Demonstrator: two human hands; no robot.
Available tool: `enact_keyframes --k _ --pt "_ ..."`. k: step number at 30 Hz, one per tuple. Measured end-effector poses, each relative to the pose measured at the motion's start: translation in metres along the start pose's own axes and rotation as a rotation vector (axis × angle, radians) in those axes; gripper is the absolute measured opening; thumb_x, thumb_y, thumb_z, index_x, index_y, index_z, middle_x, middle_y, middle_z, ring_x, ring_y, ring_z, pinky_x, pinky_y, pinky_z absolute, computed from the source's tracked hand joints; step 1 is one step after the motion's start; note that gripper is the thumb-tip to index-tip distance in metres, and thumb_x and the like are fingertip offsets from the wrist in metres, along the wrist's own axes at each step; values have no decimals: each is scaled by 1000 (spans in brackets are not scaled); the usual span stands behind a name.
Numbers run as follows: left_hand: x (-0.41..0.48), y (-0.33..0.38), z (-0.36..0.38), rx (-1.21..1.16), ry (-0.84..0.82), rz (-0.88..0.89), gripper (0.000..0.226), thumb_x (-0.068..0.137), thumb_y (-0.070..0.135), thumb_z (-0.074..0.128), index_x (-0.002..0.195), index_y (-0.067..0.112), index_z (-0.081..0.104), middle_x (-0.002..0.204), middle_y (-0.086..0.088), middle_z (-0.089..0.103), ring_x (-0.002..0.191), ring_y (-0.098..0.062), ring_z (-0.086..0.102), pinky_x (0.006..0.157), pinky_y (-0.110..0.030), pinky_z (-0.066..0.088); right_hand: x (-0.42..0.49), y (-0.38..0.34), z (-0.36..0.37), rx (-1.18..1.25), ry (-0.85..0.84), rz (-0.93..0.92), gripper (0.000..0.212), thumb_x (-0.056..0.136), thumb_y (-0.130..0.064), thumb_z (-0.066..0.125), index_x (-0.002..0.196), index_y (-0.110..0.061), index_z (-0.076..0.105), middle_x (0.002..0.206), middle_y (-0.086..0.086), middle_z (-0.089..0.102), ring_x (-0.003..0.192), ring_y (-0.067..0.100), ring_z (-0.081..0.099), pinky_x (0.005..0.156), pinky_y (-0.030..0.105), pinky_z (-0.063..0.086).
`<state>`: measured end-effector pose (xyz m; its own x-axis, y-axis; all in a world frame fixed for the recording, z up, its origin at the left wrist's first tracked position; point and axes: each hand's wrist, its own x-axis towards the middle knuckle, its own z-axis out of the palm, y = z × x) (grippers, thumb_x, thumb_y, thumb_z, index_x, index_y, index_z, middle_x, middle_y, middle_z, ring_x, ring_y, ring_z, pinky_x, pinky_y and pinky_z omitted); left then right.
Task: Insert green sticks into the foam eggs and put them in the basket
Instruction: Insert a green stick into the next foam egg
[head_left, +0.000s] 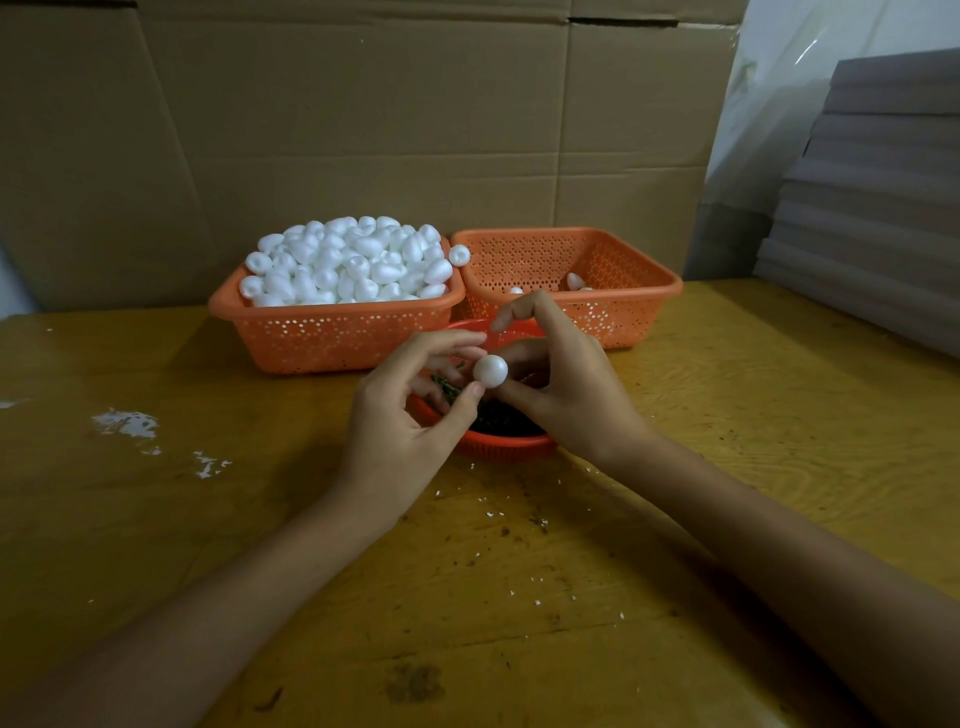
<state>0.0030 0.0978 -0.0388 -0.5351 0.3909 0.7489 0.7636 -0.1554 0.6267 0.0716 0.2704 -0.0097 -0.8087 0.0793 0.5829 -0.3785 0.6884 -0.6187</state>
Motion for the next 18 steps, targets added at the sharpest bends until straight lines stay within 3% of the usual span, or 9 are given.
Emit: enact_keyframes --k 4,7,11,18 --pt "0 -1 0 -15 12 -17 50 89 5 82 133 19 64 112 3 72 94 -24 69 72 -29 57 1 1 0 -15 -26 26 46 85 -1 79 119 -12 50 87 -7 80 83 16 76 79 52 58" --pt "0 -3 0 16 15 -12 44 92 8 79 134 16 67 113 2 71 95 -22 69 73 -29 57 0 1 0 -19 -52 16 49 84 0 79 120 -13 49 86 -7 79 81 17 76 78 53 58" --pt "1 -5 -2 17 23 -33 33 96 15 71 129 18 71 115 4 69 101 -24 69 80 -41 59 0 -1 -1 57 -66 38 51 85 -6 84 122 -13 49 83 -6 79 79 16 77 79 53 59" --pt "1 -5 -1 34 16 -55 33 98 17 69 130 20 70 114 4 69 100 -23 68 82 -44 59 -1 -3 -4 153 -89 83 53 84 -4 85 123 -10 49 83 3 79 81 22 78 84 56 59"
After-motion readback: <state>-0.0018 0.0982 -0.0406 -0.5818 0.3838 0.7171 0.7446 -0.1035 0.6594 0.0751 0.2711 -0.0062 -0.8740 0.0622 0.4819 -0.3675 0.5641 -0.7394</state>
